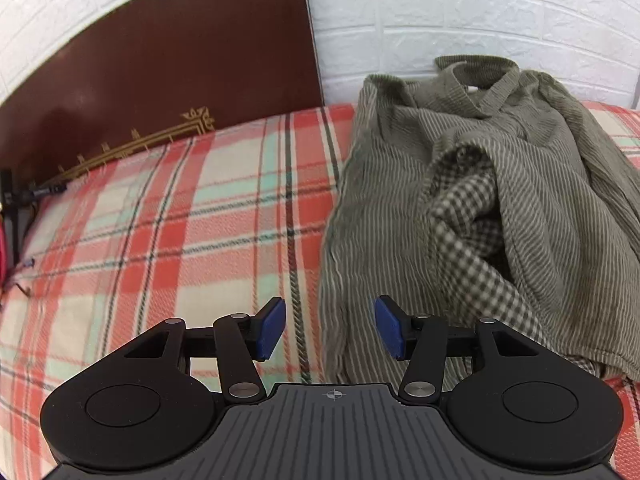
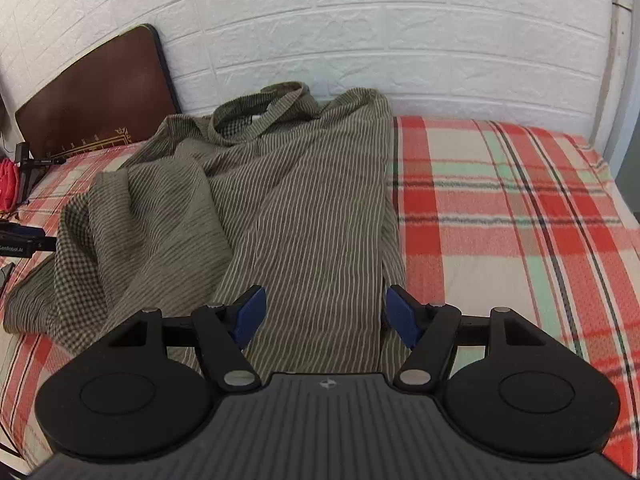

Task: Fold clothes
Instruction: 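Lay the shirt down on the bed and open both grippers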

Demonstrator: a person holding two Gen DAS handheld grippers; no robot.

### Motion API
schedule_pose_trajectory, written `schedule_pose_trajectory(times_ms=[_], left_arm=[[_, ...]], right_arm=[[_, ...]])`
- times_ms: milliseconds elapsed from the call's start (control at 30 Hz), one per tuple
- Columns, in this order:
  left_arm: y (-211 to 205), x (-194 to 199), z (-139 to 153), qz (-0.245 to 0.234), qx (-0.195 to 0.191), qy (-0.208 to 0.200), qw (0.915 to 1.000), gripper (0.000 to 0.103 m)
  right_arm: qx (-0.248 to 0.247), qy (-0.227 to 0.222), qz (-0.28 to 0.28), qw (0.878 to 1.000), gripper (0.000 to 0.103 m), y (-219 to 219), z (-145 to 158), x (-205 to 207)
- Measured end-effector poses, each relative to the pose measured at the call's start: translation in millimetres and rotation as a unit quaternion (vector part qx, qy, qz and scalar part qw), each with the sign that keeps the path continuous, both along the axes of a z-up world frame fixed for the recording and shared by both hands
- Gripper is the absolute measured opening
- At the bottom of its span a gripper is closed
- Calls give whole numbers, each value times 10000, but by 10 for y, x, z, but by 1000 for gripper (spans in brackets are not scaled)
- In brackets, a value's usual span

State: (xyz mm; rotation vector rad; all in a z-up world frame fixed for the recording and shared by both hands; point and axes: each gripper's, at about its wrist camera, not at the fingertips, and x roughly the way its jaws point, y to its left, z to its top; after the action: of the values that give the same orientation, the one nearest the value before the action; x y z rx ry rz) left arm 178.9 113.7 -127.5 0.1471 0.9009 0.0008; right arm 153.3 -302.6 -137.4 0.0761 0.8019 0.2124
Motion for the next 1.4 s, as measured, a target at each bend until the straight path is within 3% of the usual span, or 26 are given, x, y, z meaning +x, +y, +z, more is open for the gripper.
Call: schedule_pose_trajectory(times_ms=[133, 233, 267, 300, 333, 400, 533, 700, 833, 933, 967, 1033, 1100, 1133, 1267, 1400], left_arm=[[22, 121, -240, 196, -13, 293, 9994, 67], [97, 213, -397, 373, -336, 567, 9971, 64], [122, 206, -410, 407, -473, 564, 9965, 51], [139, 195, -401, 421, -571, 554, 9959, 23], [156, 190, -373, 372, -712, 603, 9949, 6], [192, 183, -274, 317, -868, 631, 9937, 1], [276, 232, 157, 255, -129, 68, 9996, 0], [588, 490, 556, 792, 746, -531, 9926, 0], [841, 826, 464, 1454, 1514, -675, 9754, 0], [1023, 1085, 144, 1903, 1555, -395, 9685, 1], [1064, 1166, 11, 2008, 1574, -287, 9665, 4], [1091, 1269, -276, 2146, 1583, 151, 9637, 22], [1090, 1318, -502, 2216, 1567, 492, 9612, 49], [1073, 1267, -537, 2170, 1573, 494, 9622, 49], [971, 916, -212, 1858, 1276, 101, 9742, 59], [749, 516, 326, 1673, 711, -431, 9824, 77]], right_arm=[[-110, -45, -33, 9999, 71, -16, -29, -276], [-75, -9, -155, 9999, 71, -78, -39, -408], [-26, 26, -204, 9998, 71, -110, -48, -425], [20, 62, -261, 9996, 71, -140, -49, -447], [40, 76, -282, 9996, 71, -154, -51, -467], [80, 105, -324, 9994, 71, -181, -56, -508], [71, 89, -312, 9994, 71, -148, -41, -522], [117, 121, -260, 9995, 71, -89, -31, -500], [146, 176, -128, 9997, 71, -53, -31, -487], [128, 253, -164, 9995, 71, -65, -51, -490], [137, 298, -186, 9993, 71, -73, -69, -488], [148, 370, -222, 9990, 71, -83, -97, -495], [152, 423, -249, 9987, 71, -85, -118, -512], [152, 435, -236, 9987, 71, -83, -121, -531], [135, 473, -139, 9987, 71, -62, -116, -596], [118, 455, -75, 9989, 71, -2, -112, -672]])
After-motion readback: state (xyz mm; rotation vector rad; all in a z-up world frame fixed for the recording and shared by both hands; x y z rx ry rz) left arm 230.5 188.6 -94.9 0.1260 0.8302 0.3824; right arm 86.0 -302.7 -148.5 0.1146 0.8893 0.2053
